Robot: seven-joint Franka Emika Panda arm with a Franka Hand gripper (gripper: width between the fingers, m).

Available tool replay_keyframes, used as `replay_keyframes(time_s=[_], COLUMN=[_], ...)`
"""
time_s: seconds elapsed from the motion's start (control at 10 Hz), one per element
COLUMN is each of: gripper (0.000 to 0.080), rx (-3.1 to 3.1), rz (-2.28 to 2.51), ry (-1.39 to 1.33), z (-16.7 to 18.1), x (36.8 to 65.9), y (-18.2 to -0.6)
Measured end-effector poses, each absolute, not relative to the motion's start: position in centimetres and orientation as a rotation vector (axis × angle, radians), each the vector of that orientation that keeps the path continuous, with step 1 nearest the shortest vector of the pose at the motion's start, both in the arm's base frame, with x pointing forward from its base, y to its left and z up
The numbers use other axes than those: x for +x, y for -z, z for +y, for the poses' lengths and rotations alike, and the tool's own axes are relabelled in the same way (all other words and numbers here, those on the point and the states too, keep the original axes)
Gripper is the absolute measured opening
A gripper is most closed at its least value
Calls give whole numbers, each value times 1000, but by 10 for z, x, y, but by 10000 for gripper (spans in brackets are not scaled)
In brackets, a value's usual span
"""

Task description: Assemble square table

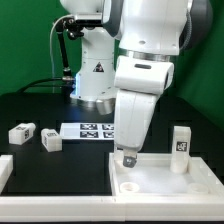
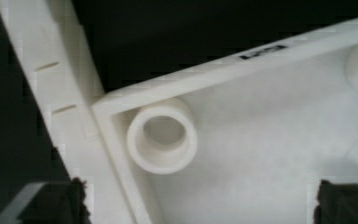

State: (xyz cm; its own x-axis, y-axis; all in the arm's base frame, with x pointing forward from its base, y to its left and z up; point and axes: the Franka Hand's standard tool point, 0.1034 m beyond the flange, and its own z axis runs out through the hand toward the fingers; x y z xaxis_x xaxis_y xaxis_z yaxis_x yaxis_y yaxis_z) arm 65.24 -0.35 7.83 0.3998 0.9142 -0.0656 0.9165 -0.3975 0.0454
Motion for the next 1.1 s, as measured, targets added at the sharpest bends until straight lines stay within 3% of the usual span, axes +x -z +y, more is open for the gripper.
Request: replay_keyframes(time_s=[0.1,0.3,0.6,1.1], gripper=[649,649,649,649], rx=[2613,2634,2834,2884], rz=[1603,1551,1209,1097], ry=[43,55,91,155], z=[-7,-48,-89,-85], x=[652,642,618,610], y=[-79,-90,-86,-82])
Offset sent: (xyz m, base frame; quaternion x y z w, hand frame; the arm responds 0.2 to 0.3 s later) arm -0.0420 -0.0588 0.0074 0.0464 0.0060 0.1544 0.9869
